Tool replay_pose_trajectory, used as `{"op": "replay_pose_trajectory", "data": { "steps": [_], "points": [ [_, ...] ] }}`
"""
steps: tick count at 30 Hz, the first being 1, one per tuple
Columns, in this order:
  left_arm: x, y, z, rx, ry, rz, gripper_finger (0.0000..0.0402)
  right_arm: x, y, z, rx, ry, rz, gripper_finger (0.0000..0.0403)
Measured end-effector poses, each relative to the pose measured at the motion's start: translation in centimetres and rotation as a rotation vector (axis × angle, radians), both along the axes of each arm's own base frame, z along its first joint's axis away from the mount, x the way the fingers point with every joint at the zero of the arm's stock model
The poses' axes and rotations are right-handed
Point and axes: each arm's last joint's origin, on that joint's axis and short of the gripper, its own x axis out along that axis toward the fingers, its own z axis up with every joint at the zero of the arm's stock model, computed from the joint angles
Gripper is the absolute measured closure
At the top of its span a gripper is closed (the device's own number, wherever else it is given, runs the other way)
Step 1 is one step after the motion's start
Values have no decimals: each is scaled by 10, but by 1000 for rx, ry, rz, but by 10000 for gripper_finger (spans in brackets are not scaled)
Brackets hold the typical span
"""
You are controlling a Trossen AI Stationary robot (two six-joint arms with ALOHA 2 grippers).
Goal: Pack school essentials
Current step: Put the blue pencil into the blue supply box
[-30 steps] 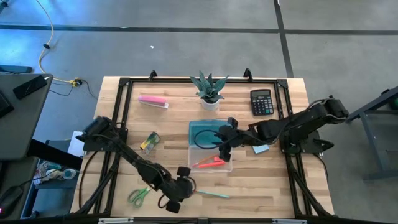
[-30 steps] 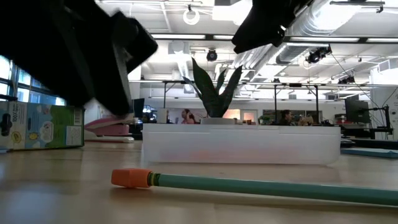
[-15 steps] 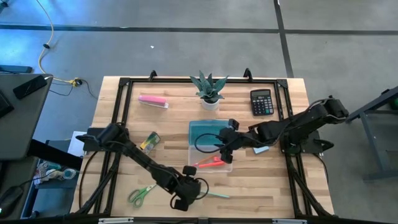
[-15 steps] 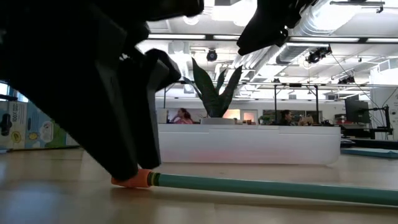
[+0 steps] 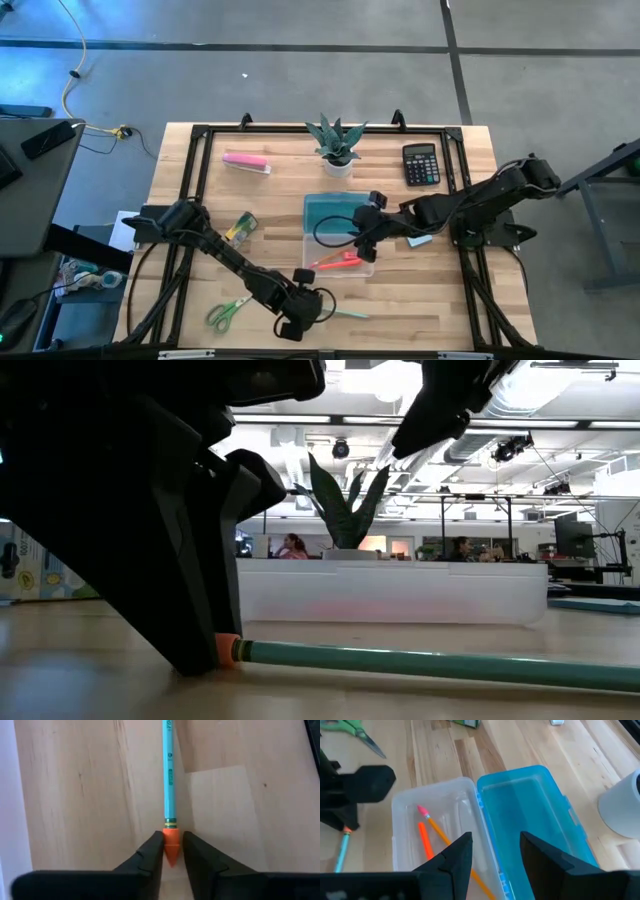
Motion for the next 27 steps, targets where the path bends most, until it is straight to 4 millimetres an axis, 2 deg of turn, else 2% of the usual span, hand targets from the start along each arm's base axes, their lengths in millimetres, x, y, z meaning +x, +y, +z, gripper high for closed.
{"op": "replay_pose_trajectory", "data": {
  "steps": [4,7,20,27],
  "points": [
    [0,-1,0,1,-2,-1,379,-5,-2,2,-6,21,-18,247],
    [0,-2,0,3,-13,2,390,-13,-4,7,-22,34,-33,247],
    [5,-1,5,6,-94,124,385,-56,-15,40,-21,6,-93,247],
    [20,5,25,12,-128,174,379,-69,-18,43,-30,59,-90,247]
  ]
}}
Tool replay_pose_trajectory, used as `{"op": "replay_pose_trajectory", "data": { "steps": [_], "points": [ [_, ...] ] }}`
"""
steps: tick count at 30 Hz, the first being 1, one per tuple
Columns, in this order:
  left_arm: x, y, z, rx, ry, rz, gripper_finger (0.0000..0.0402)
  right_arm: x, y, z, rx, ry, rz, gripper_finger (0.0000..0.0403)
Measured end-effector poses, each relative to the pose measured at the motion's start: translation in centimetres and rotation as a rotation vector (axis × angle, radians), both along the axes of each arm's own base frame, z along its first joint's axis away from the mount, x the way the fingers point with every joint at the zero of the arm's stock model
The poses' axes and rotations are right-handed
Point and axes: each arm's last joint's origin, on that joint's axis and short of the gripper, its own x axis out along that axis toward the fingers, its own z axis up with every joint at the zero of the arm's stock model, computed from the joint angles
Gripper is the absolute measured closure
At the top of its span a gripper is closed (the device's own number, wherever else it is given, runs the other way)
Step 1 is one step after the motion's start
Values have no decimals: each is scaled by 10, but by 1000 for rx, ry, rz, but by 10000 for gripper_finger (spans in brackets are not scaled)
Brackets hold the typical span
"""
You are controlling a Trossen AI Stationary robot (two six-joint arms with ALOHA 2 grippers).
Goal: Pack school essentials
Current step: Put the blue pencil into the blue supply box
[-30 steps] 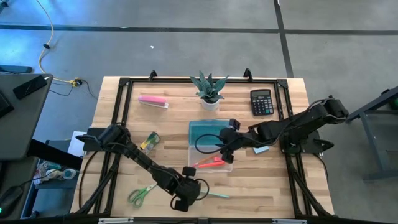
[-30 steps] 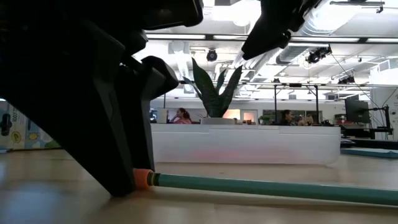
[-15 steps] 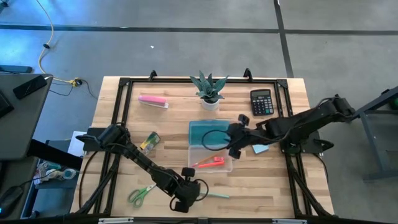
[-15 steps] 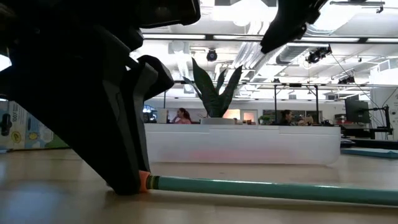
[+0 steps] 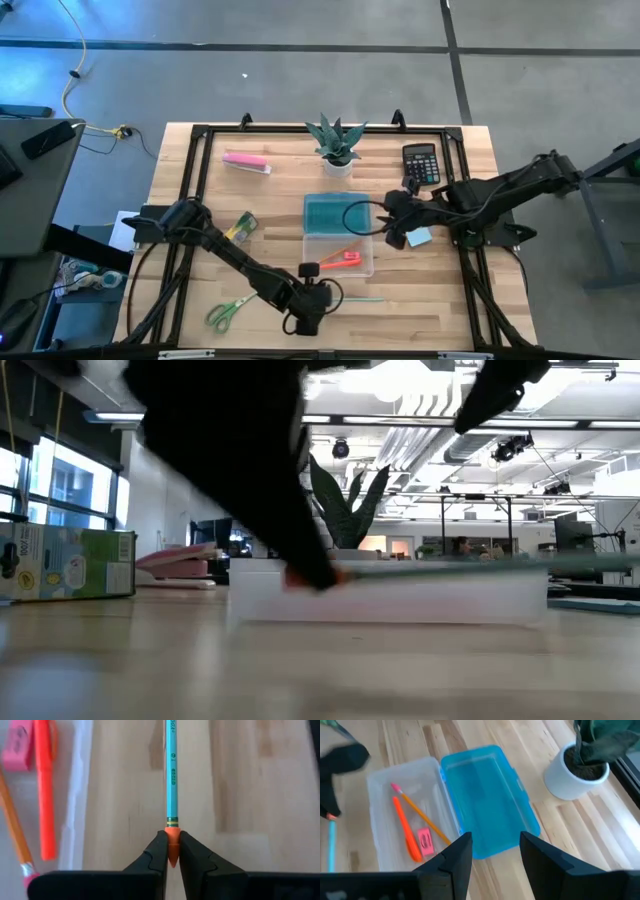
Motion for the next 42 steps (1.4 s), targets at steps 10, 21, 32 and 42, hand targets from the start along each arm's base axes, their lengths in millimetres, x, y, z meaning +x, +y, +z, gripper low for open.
{"op": "replay_pose_trajectory", "data": {
  "steps": [10,21,32,42],
  "points": [
    [9,25,35,106,84,166,383,-8,-2,-6,-20,99,-17,247],
    [-5,63,35,207,259,426,384,-10,-3,-7,-27,117,-18,247],
    [-3,67,35,78,307,447,384,-10,-3,-7,-29,122,-19,247],
    [3,65,35,17,265,438,345,-10,-3,-7,-28,122,-20,247]
  ]
}}
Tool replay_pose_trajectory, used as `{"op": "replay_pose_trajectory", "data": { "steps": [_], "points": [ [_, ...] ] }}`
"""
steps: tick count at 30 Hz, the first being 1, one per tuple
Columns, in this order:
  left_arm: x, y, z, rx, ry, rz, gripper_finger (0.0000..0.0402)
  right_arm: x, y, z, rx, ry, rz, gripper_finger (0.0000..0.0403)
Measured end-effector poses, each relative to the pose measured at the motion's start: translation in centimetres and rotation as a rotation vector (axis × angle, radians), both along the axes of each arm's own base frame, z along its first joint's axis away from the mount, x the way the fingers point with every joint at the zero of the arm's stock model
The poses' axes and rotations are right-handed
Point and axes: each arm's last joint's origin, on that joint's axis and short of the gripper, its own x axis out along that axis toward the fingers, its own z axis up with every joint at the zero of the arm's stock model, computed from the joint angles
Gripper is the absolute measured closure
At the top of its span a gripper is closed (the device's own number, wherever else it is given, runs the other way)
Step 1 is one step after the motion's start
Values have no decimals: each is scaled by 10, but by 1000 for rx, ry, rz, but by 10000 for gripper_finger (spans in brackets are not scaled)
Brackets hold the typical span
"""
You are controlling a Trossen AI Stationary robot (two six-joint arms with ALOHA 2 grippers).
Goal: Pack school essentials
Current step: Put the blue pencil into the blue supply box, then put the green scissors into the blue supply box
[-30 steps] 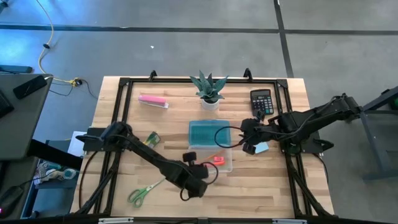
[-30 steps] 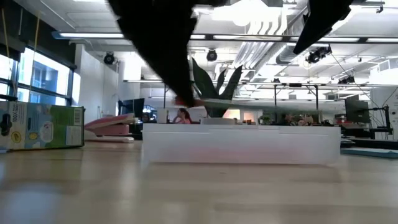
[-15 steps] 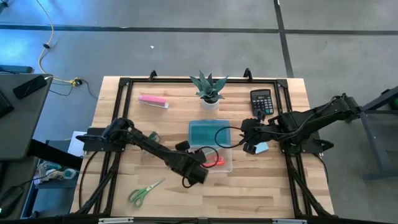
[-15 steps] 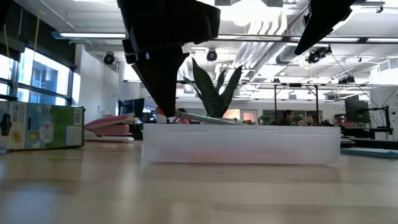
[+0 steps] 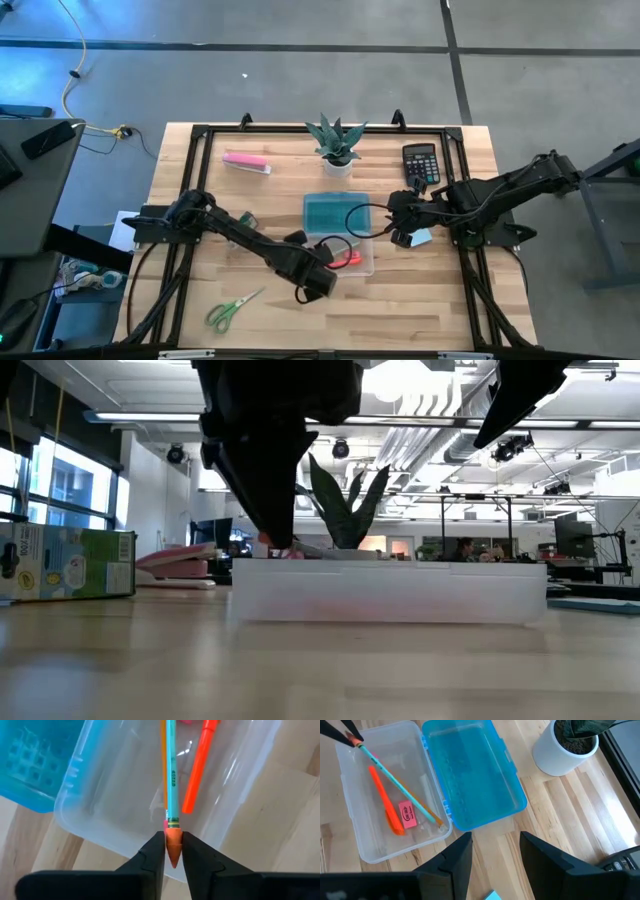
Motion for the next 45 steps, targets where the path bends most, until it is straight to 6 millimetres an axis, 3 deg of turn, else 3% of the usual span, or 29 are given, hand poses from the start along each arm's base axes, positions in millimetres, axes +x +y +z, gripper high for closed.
{"op": "replay_pose_trajectory", "data": {
  "steps": [11,16,25,32,45],
  "points": [
    [3,9,-1,-85,41,-45,284,0,0,0,1,1,0,247],
    [2,6,0,-108,62,-110,279,0,0,0,1,2,2,247],
    [-23,-1,48,-30,9,-134,286,0,0,0,1,2,1,247],
    [-57,-36,78,-1,-36,-163,284,0,0,0,11,-3,-14,247],
    [-100,-100,78,-117,-17,-92,284,1,0,0,12,-11,-15,247]
  ]
}}
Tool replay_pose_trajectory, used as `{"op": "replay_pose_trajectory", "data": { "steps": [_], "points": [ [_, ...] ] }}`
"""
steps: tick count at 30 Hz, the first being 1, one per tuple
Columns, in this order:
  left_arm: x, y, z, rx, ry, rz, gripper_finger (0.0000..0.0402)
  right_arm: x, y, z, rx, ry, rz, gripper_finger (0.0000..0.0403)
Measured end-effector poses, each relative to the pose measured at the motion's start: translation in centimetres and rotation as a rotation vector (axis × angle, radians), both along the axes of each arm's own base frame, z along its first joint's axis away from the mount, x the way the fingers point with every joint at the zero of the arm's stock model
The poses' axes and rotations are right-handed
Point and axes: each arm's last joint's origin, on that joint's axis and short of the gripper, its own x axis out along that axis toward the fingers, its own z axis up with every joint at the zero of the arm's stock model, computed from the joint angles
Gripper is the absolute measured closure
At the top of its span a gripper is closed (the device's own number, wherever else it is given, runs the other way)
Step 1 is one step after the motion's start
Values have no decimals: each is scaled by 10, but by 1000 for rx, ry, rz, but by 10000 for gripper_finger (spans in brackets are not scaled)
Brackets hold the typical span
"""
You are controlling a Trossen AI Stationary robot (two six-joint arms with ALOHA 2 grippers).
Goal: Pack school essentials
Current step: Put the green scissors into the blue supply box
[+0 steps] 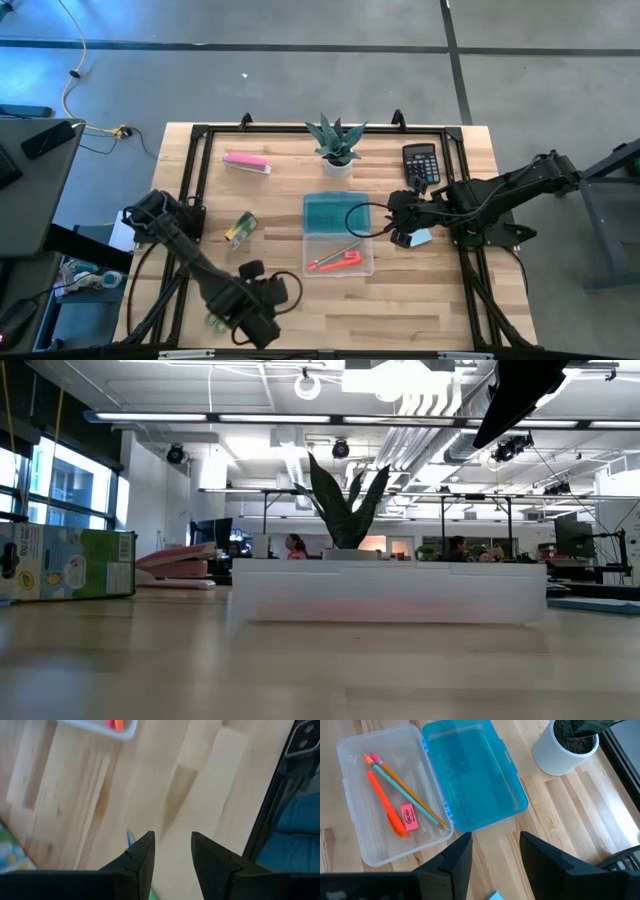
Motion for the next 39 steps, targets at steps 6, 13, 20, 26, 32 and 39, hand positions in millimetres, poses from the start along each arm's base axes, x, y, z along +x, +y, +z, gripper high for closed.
{"op": "replay_pose_trajectory", "data": {
  "steps": [6,13,20,26,32,39],
  "points": [
    [-23,-14,-1,-8,89,83,258,1,0,0,2,-7,0,247],
    [-52,-32,-5,16,135,204,213,1,0,0,2,-7,0,247],
    [-78,-39,-37,57,192,350,223,1,0,1,3,-11,1,247],
    [-82,-39,-62,-5,242,383,240,2,1,1,5,-21,2,247],
    [-82,-40,-81,-83,255,400,249,2,1,1,6,-22,2,247],
    [-87,-42,-86,-109,291,420,250,2,1,1,8,-25,0,247]
  ]
}}
